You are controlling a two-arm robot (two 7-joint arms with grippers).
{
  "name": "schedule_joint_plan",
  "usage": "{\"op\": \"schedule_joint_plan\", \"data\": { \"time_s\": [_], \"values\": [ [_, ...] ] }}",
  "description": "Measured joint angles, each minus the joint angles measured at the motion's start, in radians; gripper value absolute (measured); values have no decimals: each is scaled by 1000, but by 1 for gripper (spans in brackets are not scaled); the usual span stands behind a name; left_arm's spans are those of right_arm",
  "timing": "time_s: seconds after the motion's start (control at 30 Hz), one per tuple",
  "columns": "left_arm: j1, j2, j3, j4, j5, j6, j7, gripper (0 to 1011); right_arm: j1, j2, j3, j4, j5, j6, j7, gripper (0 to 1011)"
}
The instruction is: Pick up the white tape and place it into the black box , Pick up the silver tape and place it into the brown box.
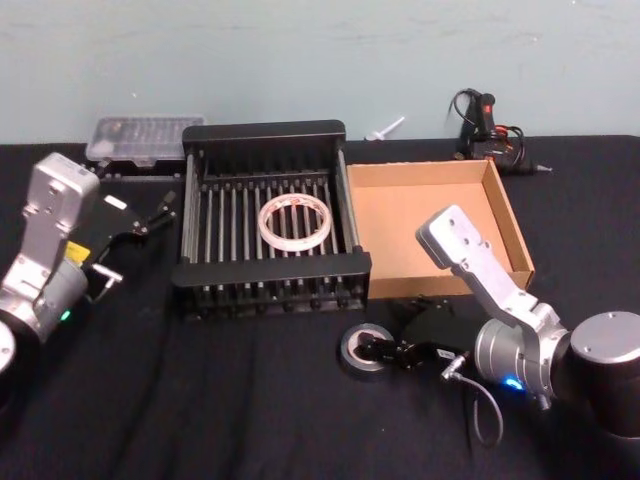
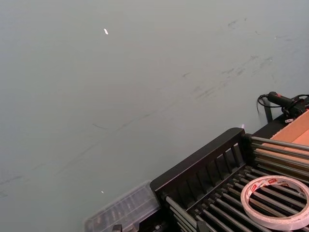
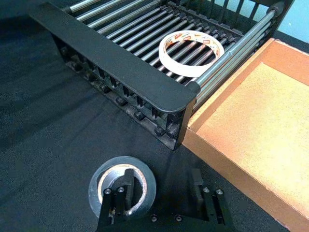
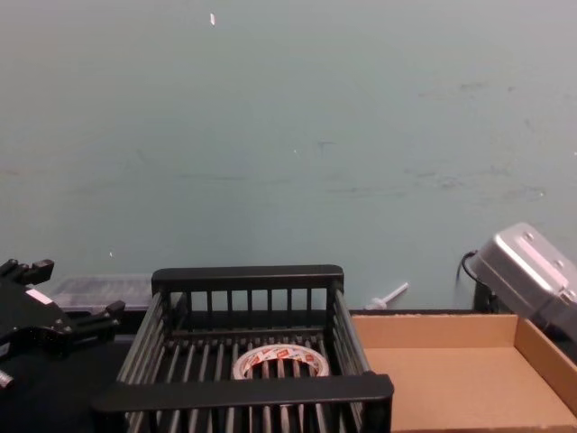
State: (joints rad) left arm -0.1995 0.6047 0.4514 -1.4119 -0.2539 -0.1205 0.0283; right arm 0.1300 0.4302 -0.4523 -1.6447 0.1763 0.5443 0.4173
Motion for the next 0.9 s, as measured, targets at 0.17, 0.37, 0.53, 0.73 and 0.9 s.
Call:
{"op": "schedule_joint_plan", "data": {
  "time_s": [0.17,0.37,0.53,0.73,0.9],
  "values": [
    [0,0,0,0,0,0,0,1001,-1,0,1,0,1,0,0,591],
    [0,0,0,0,0,0,0,1001,-1,0,1,0,1,-1,0,424],
    [0,0,0,0,0,0,0,1001,-1,0,1,0,1,-1,0,243],
    [0,0,0,0,0,0,0,1001,-1,0,1,0,1,-1,0,158],
    [0,0,0,0,0,0,0,1002,-1,0,1,0,1,-1,0,158]
  ]
}}
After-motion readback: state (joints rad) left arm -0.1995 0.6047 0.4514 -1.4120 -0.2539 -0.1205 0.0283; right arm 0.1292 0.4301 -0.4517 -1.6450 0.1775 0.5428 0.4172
